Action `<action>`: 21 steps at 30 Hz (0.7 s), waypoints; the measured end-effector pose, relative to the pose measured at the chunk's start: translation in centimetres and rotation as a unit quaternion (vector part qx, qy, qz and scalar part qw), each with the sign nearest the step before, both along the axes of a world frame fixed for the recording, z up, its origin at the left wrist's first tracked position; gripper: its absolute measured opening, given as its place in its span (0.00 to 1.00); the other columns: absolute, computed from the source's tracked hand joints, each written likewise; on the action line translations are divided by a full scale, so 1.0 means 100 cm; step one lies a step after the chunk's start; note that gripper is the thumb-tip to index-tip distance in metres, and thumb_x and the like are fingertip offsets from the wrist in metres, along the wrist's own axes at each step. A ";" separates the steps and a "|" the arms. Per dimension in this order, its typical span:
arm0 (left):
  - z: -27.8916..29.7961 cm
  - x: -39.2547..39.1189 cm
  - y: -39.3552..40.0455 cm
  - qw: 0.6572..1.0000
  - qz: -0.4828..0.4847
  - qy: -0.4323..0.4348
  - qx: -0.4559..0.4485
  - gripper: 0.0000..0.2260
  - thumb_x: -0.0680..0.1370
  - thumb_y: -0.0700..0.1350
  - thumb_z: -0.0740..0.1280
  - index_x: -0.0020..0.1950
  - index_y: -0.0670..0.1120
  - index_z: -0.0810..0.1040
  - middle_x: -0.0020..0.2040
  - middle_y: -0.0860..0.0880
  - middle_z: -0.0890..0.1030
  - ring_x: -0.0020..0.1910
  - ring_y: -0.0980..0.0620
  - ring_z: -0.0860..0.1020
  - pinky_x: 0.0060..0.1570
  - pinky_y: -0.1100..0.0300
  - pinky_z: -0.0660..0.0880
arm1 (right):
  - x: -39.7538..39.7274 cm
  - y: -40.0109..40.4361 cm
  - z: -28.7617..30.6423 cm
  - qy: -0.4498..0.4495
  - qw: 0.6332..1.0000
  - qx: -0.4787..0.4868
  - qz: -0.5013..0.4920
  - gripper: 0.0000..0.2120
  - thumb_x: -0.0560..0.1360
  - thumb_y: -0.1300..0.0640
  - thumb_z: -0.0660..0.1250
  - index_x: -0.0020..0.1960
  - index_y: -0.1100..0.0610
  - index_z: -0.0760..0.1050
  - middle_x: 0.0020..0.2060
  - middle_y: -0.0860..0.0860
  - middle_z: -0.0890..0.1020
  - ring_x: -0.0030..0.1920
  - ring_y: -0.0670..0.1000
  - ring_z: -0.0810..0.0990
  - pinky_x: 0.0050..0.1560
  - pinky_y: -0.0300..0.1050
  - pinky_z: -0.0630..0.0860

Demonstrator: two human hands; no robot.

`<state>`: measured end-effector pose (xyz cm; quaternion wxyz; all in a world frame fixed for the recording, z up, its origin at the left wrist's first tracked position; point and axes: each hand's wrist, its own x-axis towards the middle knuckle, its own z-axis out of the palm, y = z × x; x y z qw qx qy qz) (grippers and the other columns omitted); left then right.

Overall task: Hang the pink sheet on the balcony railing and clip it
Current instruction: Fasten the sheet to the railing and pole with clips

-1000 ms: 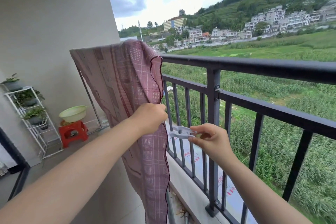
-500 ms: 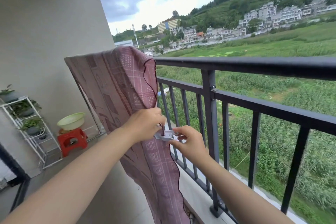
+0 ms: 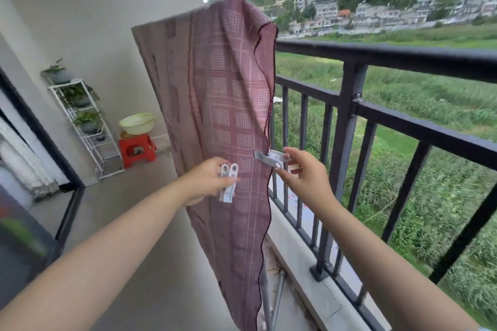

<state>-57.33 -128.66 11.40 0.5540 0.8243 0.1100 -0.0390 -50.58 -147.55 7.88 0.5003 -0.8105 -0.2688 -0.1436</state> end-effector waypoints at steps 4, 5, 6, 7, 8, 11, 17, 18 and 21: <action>-0.018 -0.005 -0.009 0.998 0.037 -0.020 -0.035 0.03 0.78 0.37 0.60 0.46 0.44 0.71 0.40 0.45 0.77 0.29 0.58 0.81 0.26 0.66 0.76 | -0.001 -0.002 -0.008 -0.025 1.000 0.000 -0.001 0.20 0.71 0.65 0.68 0.62 0.64 0.71 0.54 0.59 0.78 0.52 0.53 0.76 0.54 0.49 0.76; -0.020 -0.006 -0.011 0.998 0.053 -0.020 -0.041 0.03 0.78 0.38 0.61 0.51 0.43 0.69 0.41 0.46 0.77 0.26 0.59 0.80 0.22 0.67 0.74 | -0.003 -0.003 -0.010 -0.031 1.000 0.003 0.001 0.19 0.72 0.65 0.67 0.62 0.63 0.71 0.54 0.58 0.78 0.51 0.51 0.75 0.53 0.47 0.76; -0.022 -0.007 -0.012 0.996 0.066 -0.012 -0.050 0.06 0.78 0.39 0.61 0.53 0.43 0.67 0.42 0.46 0.77 0.24 0.59 0.80 0.21 0.67 0.73 | -0.005 -0.003 -0.012 -0.041 0.999 0.002 0.004 0.18 0.72 0.66 0.66 0.61 0.64 0.72 0.54 0.58 0.78 0.50 0.50 0.74 0.53 0.47 0.76; -0.021 -0.006 -0.012 0.996 0.073 0.000 -0.054 0.06 0.78 0.40 0.62 0.53 0.42 0.67 0.42 0.45 0.78 0.23 0.59 0.79 0.20 0.67 0.72 | -0.005 -0.004 -0.015 -0.055 0.998 0.001 0.006 0.17 0.72 0.67 0.66 0.60 0.64 0.72 0.54 0.59 0.78 0.50 0.50 0.74 0.52 0.48 0.77; -0.018 -0.006 -0.013 0.996 0.075 0.009 -0.056 0.04 0.77 0.40 0.62 0.49 0.41 0.69 0.40 0.45 0.78 0.22 0.59 0.79 0.19 0.68 0.71 | -0.004 -0.003 -0.017 -0.074 0.997 0.001 0.005 0.15 0.71 0.67 0.66 0.58 0.65 0.73 0.53 0.60 0.78 0.51 0.52 0.75 0.51 0.49 0.78; -0.012 -0.003 -0.016 0.994 0.075 0.011 -0.083 0.06 0.77 0.40 0.64 0.39 0.42 0.73 0.28 0.48 0.81 0.22 0.59 0.77 0.19 0.69 0.70 | -0.003 -0.004 -0.022 -0.125 0.992 -0.008 0.017 0.14 0.70 0.62 0.65 0.54 0.66 0.76 0.51 0.61 0.79 0.53 0.57 0.77 0.49 0.49 0.78; -0.005 -0.003 -0.035 0.990 0.003 0.028 -0.138 0.09 0.77 0.32 0.60 0.55 0.36 0.76 0.39 0.48 0.78 0.36 0.56 0.75 0.30 0.70 0.75 | -0.017 -0.014 -0.024 -0.139 0.980 0.001 0.145 0.21 0.68 0.51 0.67 0.56 0.63 0.75 0.50 0.51 0.76 0.46 0.40 0.73 0.38 0.32 0.73; -0.005 -0.003 -0.038 0.989 -0.017 0.032 -0.143 0.08 0.77 0.32 0.60 0.53 0.37 0.77 0.39 0.48 0.79 0.37 0.56 0.76 0.32 0.70 0.76 | -0.017 -0.016 -0.025 -0.132 0.980 -0.003 0.148 0.21 0.68 0.51 0.67 0.57 0.63 0.75 0.50 0.49 0.75 0.45 0.39 0.73 0.38 0.32 0.73; -0.005 -0.003 -0.047 0.988 -0.027 0.025 -0.148 0.06 0.75 0.32 0.62 0.45 0.42 0.76 0.41 0.47 0.78 0.35 0.56 0.79 0.33 0.68 0.79 | -0.017 -0.023 -0.030 -0.092 0.985 -0.008 0.144 0.19 0.69 0.54 0.69 0.55 0.63 0.77 0.46 0.48 0.76 0.44 0.31 0.73 0.40 0.30 0.74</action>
